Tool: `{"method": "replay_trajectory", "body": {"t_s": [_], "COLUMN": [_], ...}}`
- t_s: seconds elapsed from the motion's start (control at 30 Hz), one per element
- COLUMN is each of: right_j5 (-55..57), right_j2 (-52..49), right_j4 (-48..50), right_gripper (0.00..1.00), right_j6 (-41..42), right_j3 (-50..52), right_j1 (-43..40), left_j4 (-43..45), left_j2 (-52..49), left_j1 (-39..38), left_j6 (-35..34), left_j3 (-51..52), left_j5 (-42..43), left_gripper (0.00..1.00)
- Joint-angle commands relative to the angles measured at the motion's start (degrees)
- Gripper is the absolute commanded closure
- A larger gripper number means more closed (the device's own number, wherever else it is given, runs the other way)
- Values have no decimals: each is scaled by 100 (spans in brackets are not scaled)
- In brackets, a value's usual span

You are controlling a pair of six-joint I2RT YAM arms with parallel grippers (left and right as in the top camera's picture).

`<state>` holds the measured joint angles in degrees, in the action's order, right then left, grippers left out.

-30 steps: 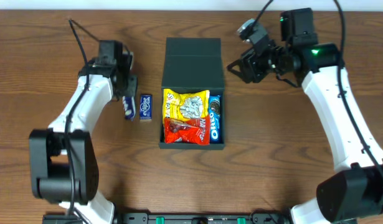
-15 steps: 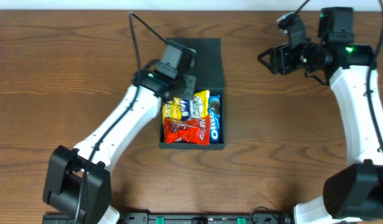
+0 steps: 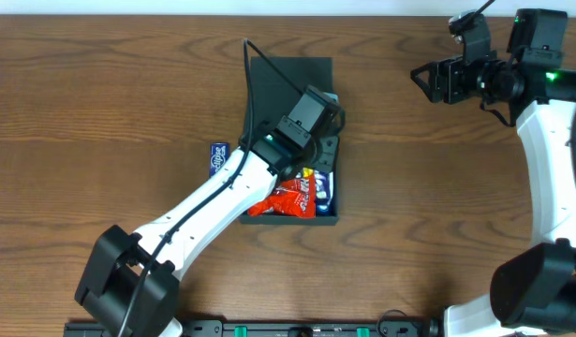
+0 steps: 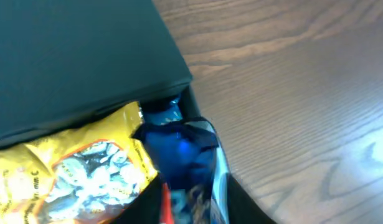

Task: Pack container
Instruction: 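Carry the Cadbury pack into the box and release it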

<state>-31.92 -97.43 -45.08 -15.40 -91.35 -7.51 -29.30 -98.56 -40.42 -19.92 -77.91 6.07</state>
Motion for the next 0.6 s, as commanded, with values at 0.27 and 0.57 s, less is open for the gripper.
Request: {"method": "replay_trajectory", "body": {"t_s": [0.27, 0.57], "right_j5": [-44, -44], "right_j2": [79, 79], "right_j4": [31, 33], "right_gripper": [29, 28], "right_j6": [42, 57], "right_j3": [-59, -59], "right_j1": [-46, -39], "left_j4": [273, 229], "left_j2": [188, 564], "left_j1": [240, 1458], "left_j6": [208, 1078], "left_j3": [-72, -68], "left_j5": [-710, -2109], "left_gripper": [5, 5]}}
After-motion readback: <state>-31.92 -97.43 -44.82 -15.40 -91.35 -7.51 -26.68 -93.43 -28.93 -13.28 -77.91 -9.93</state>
